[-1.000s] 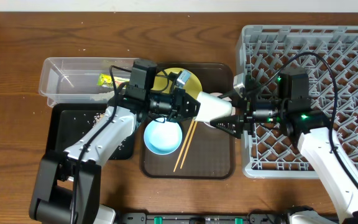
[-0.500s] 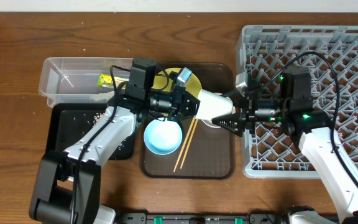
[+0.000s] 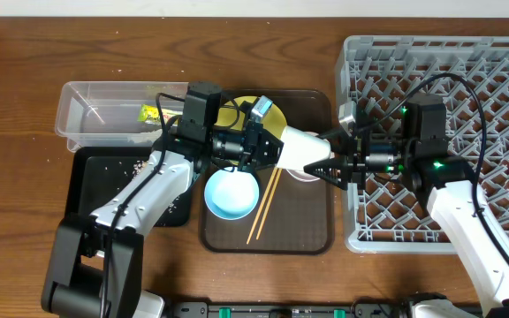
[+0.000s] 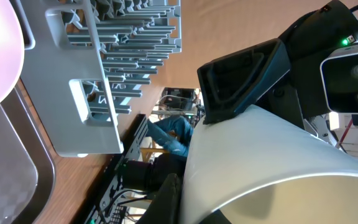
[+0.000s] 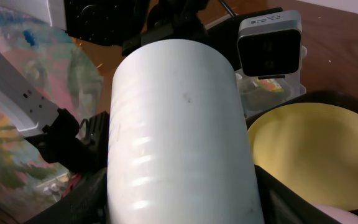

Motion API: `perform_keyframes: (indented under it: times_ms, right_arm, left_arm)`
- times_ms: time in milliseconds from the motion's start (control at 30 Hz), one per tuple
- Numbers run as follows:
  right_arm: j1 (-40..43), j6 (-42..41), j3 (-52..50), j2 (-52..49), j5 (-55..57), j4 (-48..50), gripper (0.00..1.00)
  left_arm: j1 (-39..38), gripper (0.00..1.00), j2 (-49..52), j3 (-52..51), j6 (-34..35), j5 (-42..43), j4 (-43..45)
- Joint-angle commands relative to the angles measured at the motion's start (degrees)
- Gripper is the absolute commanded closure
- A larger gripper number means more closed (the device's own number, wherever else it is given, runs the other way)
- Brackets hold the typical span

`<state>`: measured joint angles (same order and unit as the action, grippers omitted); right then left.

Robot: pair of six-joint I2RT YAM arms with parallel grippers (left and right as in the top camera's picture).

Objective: Sort waste into correct bins and load items into the dishwasher rack
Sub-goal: 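Hand the white cup from the left gripper to the right gripper, then place the white cup into the dish rack with the right gripper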

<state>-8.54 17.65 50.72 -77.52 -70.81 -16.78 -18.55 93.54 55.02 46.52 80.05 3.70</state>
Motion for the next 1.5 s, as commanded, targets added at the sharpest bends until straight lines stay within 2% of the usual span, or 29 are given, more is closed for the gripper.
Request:
perform_keyframes:
  times_ms: [0,100,133,167,233,300,367,467,700,867,1100,1267,1467]
  right_arm:
    - [0.33,0.79,0.7,-0.28,-0.61,-0.68,0.48]
    - [0.33,0.79,0.7,-0.28,-0.55,-1.36,0.54]
    - [0.33,0.79,0.7,-0.28,-0.2,-1.44,0.57]
    - [0.33,0.74,0.7,-0.28,0.24,-1.51,0.61]
    - [0.33,0.07,0.7,-0.28,1.03,-1.57,0.64]
    - [0.33,-1.18,0.7,-0.28,3.04,-1.6,0.66]
    - [0.37,-3.02,0.72,-0.26,6.38,-1.6,0.69]
    - [0.39,-6.03,0.72,-0.02,12.92,-1.75,0.71]
    - [2.4,-13.14,1.46,3.78,22.99,-3.8,0.84]
    - [6.58,-14.62,5.68,6.54,31.01,-15.37,0.89]
    - [13.22,-14.99,17.84,6.8,50.53,-37.62,0.95]
    - [17.77,-18.14,21.97,6.8,63.78,-45.42,0.96]
    - [22.93,-21.22,21.68,5.14,76.94,-50.18,0.96]
  left_arm:
    - [-0.02,0.93,0.02,0.68,-0.09,0.15,0.31]
    - [-0.02,0.89,0.02,0.68,-0.15,0.04,0.33]
    - [-0.02,0.85,0.02,0.68,-0.17,-0.13,0.31]
    - [-0.02,0.77,0.02,0.66,-0.39,-0.42,0.31]
    - [-0.02,0.68,0.02,0.66,-1.46,-1.92,0.28]
    - [-0.02,0.64,0.02,0.63,-3.63,-4.37,0.22]
    - [-0.02,0.62,0.02,0.59,-4.98,-7.65,-0.68]
    - [-0.02,0.55,0.02,0.57,-7.93,-13.4,-3.63]
    - [0.0,0.44,-0.11,0.59,-16.85,-31.06,-16.15]
    - [0.37,0.42,-2.36,0.59,-21.11,-37.35,-23.02]
    - [0.37,0.42,-11.39,0.59,-24.83,-53.57,-32.15]
    - [0.37,0.42,-17.35,0.59,-25.35,-61.48,-36.59]
    - [0.37,0.42,-19.58,0.59,-25.75,-63.23,-38.01]
